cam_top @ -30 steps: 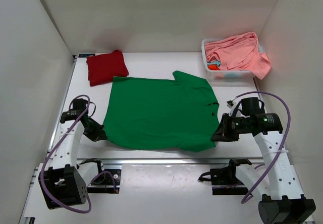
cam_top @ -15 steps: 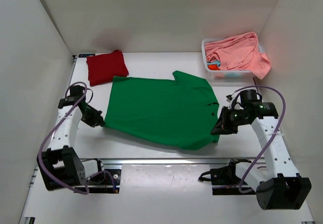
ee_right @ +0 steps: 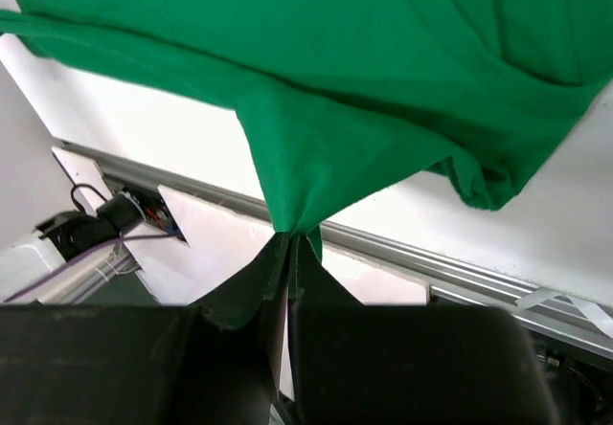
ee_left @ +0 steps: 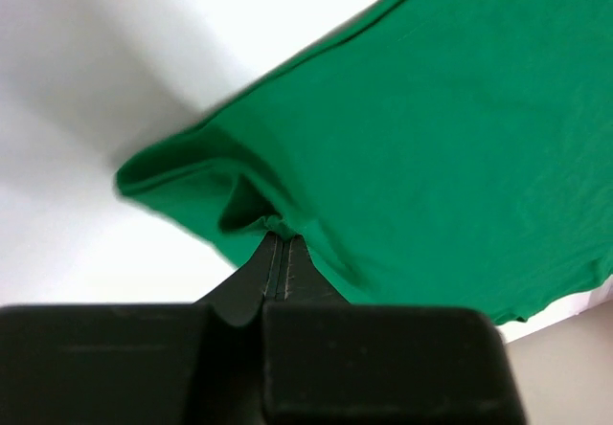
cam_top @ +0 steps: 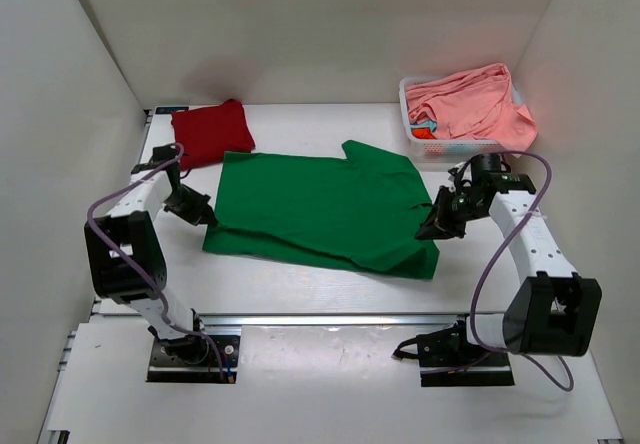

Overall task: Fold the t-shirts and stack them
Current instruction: Fold the flattened tshirt in 1/3 of the way

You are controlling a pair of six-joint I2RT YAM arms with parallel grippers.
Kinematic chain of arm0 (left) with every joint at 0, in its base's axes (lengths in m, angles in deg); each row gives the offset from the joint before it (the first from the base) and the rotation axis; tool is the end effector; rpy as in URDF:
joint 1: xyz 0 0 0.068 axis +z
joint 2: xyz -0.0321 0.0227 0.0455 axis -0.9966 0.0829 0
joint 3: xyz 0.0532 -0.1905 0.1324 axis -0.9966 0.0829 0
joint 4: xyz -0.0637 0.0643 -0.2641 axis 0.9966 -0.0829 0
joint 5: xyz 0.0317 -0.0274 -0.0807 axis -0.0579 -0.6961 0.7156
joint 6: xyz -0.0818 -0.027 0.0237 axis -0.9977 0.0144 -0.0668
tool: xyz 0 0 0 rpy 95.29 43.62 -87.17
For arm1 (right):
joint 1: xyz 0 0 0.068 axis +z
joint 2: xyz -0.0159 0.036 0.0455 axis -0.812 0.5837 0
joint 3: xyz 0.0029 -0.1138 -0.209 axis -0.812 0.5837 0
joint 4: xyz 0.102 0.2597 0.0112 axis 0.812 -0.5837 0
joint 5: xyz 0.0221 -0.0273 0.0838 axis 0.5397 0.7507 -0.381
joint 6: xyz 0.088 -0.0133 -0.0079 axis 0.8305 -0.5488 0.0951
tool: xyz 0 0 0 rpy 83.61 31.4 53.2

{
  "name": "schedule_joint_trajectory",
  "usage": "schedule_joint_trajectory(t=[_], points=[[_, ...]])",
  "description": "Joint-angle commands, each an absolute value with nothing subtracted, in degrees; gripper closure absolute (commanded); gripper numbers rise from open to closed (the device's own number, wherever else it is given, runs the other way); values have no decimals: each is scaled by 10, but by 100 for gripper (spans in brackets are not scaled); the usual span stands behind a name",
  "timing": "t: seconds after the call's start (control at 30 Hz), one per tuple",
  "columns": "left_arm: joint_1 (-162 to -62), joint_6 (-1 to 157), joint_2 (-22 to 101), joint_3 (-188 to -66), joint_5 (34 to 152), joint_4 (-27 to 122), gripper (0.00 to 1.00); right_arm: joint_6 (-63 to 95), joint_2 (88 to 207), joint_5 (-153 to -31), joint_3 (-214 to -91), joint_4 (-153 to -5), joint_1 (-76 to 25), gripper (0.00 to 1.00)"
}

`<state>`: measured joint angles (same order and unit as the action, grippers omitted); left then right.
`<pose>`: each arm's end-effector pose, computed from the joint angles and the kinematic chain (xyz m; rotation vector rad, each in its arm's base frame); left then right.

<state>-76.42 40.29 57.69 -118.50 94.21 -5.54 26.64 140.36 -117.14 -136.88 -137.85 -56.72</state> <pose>0.3157 0.0355 0.1131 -1.4505 2.6556 -0.3283 0.2681 0.0321 0.1920 0.3708 2.7878 0.8789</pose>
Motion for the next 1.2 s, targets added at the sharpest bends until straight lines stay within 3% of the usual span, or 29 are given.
schedule_joint_trajectory(t=[0.0, 0.5, 0.67, 0.8, 0.97, 1.17], points=[[-767, 415, 600, -1234, 961, -40, 100, 276, 1426, -1162, -1410, -1341, -572, 100], [-758, 493, 678, -1307, 947, -125, 100, 287, 1543, -1141, -1495, -1305, -566, 100], [-757, 505, 685, -1311, 941, -132, 92, 284, 1580, -1131, -1523, -1282, -567, 99], [-760, 515, 698, -1323, 938, -128, 66, 285, 1605, -1133, -1540, -1251, -567, 100], [-765, 526, 700, -1337, 920, -138, 57, 282, 1637, -1121, -1572, -1222, -560, 100], [-764, 545, 667, -1316, 920, -142, 56, 276, 1657, -1093, -1577, -1184, -551, 97]])
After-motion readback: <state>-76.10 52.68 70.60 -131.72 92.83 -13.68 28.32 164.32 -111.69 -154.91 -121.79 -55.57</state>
